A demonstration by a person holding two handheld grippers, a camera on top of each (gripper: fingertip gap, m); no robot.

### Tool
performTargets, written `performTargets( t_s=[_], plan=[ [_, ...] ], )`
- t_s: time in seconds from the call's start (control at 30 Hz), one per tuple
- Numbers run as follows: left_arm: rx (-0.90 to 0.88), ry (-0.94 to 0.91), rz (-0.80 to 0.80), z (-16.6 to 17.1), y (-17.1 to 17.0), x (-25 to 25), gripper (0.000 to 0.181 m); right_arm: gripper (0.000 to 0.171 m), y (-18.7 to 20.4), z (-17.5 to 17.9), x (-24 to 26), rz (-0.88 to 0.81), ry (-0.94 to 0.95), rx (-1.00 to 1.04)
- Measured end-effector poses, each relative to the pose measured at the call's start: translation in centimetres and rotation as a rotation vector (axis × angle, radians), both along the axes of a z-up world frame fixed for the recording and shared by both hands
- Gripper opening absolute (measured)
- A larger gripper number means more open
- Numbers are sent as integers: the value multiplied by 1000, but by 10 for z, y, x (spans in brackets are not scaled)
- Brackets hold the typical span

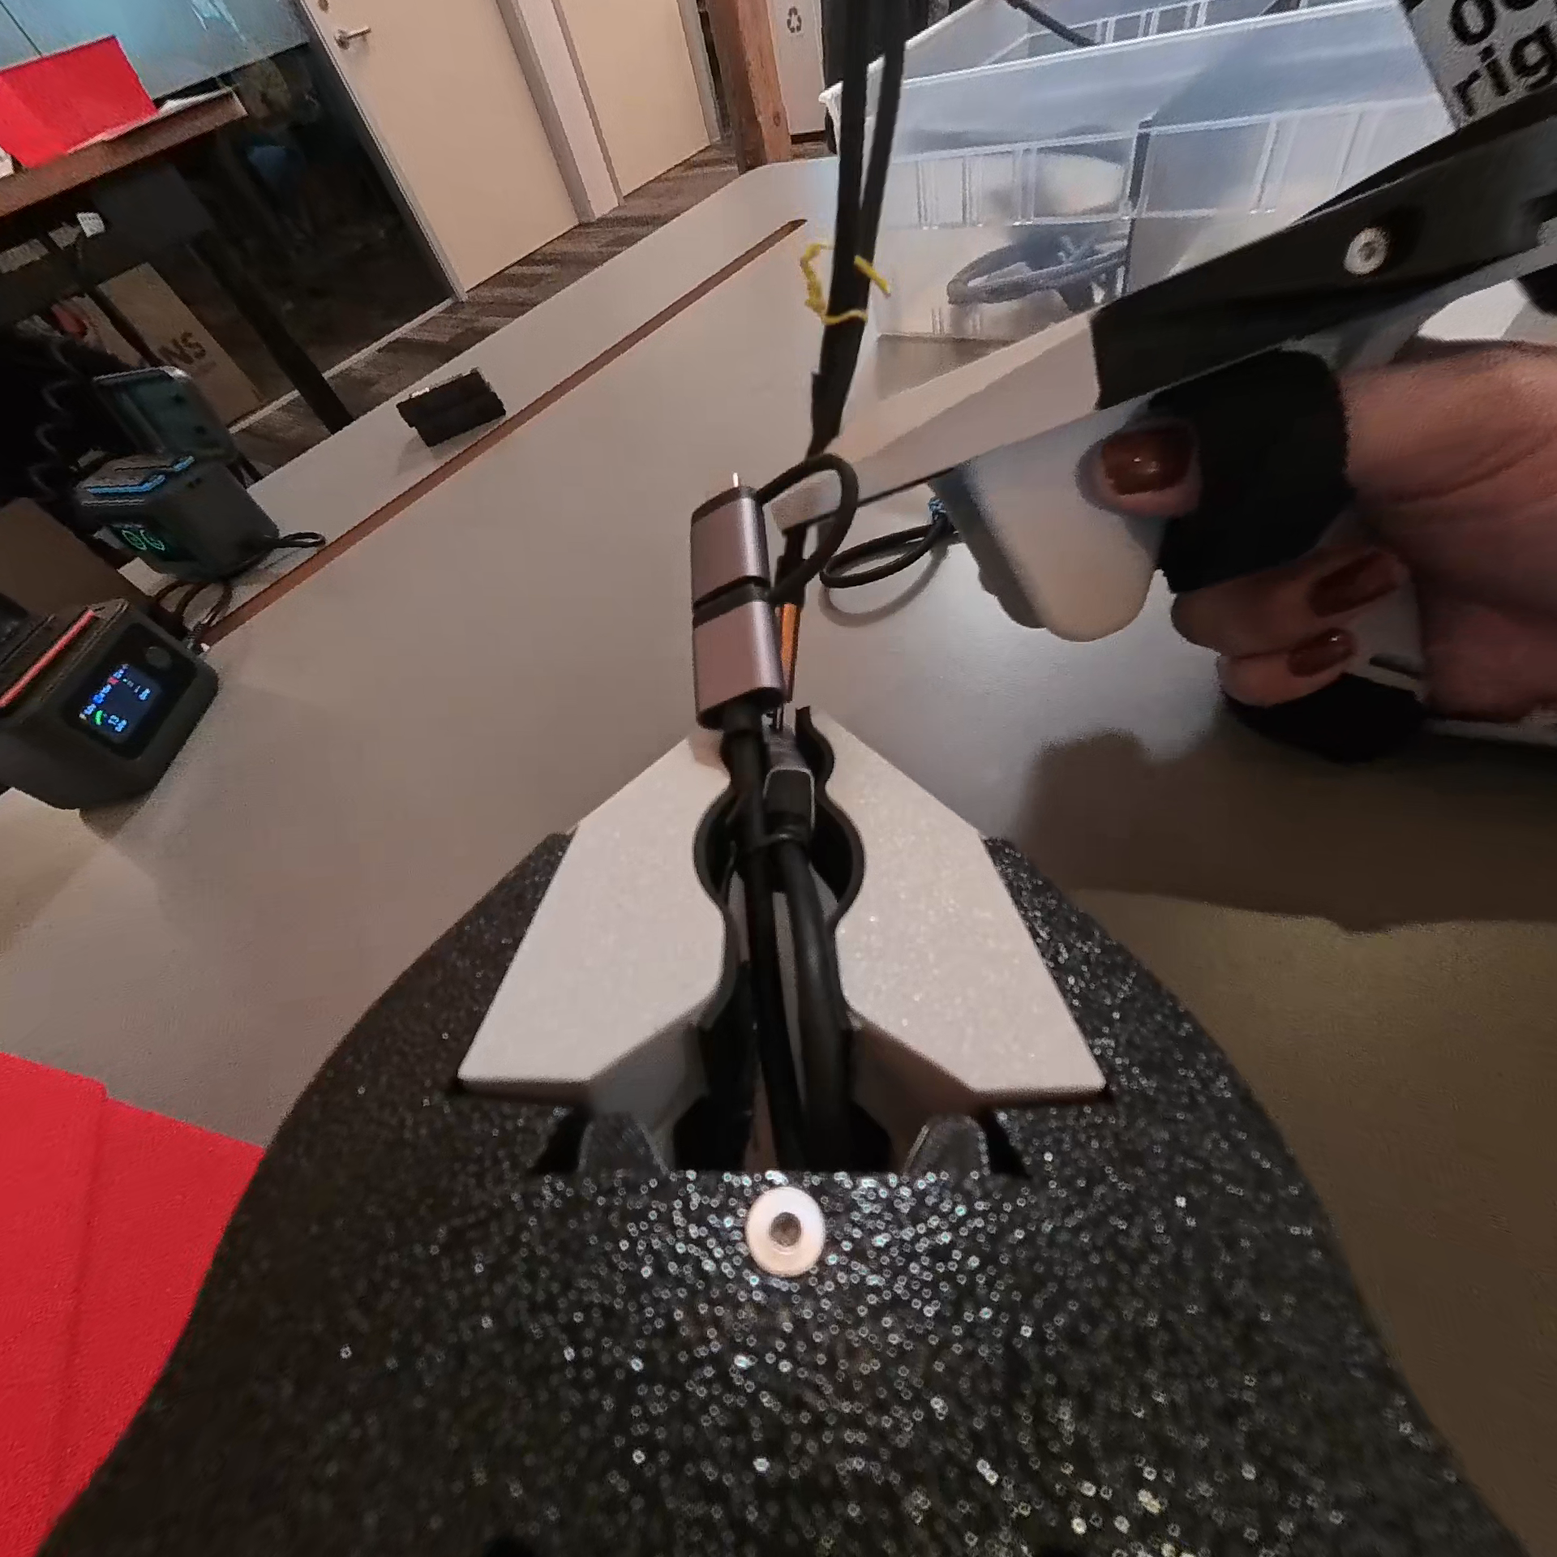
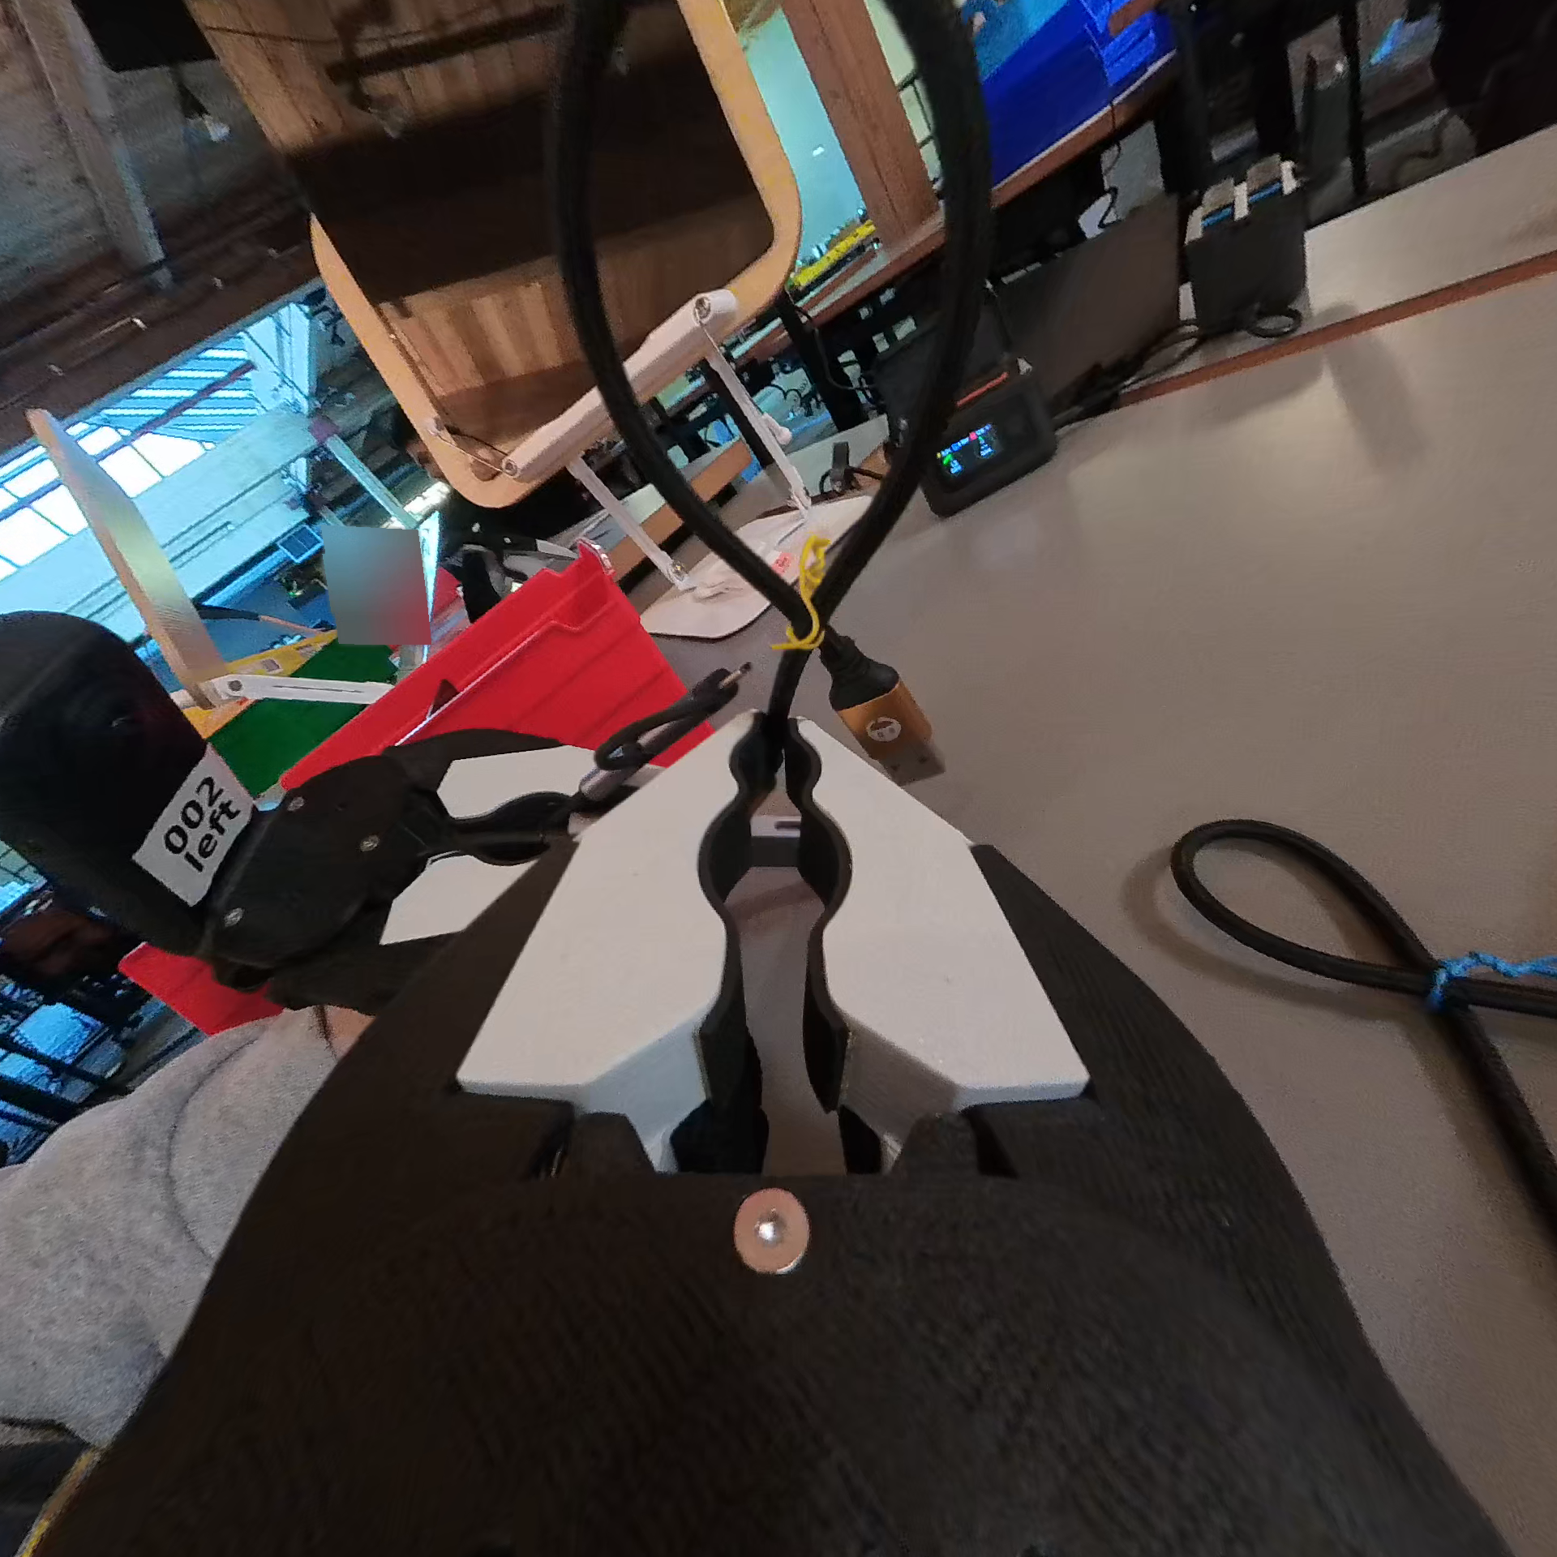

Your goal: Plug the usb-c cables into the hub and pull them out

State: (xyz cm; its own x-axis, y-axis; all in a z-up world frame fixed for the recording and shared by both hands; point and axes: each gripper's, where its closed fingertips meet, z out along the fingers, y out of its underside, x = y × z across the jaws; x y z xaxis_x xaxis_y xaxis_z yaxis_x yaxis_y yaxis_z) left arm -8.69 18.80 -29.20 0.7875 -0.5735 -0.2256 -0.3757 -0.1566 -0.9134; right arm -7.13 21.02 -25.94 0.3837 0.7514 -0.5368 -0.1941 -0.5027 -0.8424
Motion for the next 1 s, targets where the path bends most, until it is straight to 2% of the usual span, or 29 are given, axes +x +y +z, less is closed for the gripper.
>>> performTargets(
  t_s=[0.5,0.67,1.0],
  plan=[
    [-3,-5,16,0,0,0,7,1,0,1,-2,-34,-85,97],
    [-131,-11,17,-14,-5,-1,16,1,0,-1,-2,-31,-87,92],
    [-187,-87,69,-14,-3,-13,8,2,-7,2,-9,-13,-112,149]
  ],
)
